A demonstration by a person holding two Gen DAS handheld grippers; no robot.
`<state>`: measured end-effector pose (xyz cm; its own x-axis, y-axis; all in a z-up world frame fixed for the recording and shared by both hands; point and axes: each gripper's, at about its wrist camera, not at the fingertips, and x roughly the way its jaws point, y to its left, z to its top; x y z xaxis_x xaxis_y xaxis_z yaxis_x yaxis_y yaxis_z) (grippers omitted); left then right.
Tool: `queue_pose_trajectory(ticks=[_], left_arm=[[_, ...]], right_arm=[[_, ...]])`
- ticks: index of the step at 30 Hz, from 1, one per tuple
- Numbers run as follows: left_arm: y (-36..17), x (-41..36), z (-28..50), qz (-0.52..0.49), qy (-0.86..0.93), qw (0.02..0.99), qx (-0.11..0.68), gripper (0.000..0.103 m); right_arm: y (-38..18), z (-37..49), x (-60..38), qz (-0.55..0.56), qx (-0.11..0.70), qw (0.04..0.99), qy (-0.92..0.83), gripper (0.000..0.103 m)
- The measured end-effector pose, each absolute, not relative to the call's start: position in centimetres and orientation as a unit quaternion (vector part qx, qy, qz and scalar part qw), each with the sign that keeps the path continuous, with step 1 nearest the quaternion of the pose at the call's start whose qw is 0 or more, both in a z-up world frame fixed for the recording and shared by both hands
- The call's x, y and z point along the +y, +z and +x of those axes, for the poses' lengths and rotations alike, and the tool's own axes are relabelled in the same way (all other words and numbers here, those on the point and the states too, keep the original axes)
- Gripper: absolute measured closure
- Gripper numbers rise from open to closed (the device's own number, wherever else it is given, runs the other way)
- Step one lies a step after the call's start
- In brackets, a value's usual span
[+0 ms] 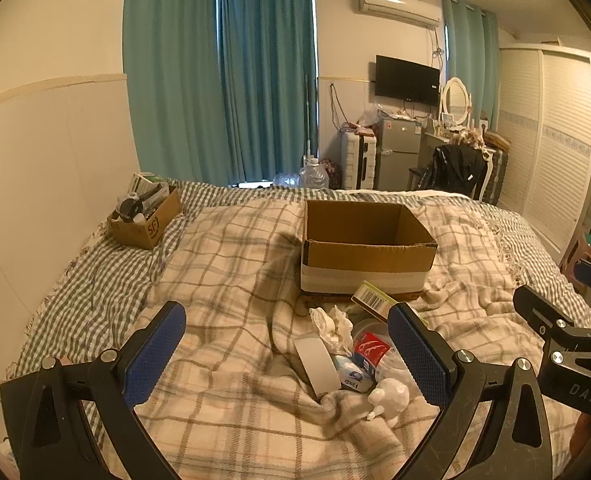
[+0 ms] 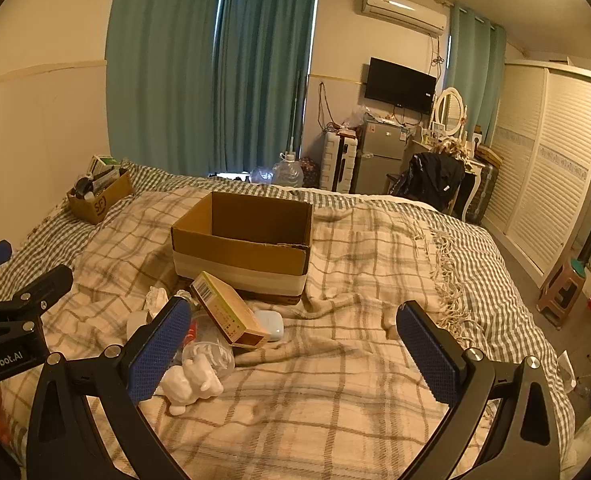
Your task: Organize objects
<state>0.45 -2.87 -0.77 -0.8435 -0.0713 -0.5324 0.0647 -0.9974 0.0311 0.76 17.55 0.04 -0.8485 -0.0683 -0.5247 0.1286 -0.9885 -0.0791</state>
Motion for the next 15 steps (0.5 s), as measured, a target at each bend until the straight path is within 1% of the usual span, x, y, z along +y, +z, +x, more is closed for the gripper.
queue_pose_trajectory(ticks=[6, 11, 15], left_arm=[[-2.4, -4.0, -0.1, 0.301, -0.953, 0.040, 0.003, 0.000], [-5.0, -4.5, -1.3, 0.342, -0.939, 0.040, 0.008, 0.004], [-7.6, -4.4, -2.9, 0.381, -0.924, 0.040, 0.005, 0.009]], right_arm=[[-1.1, 0.3, 16.2, 0.290, 0.070, 0.063, -0.952, 0.000], [-3.0, -0.9, 15.9, 0.322, 0.082, 0.061, -0.941, 0.000], [-4.8, -1.8, 15.7, 0.348, 0.089, 0.063, -0.931, 0.000]])
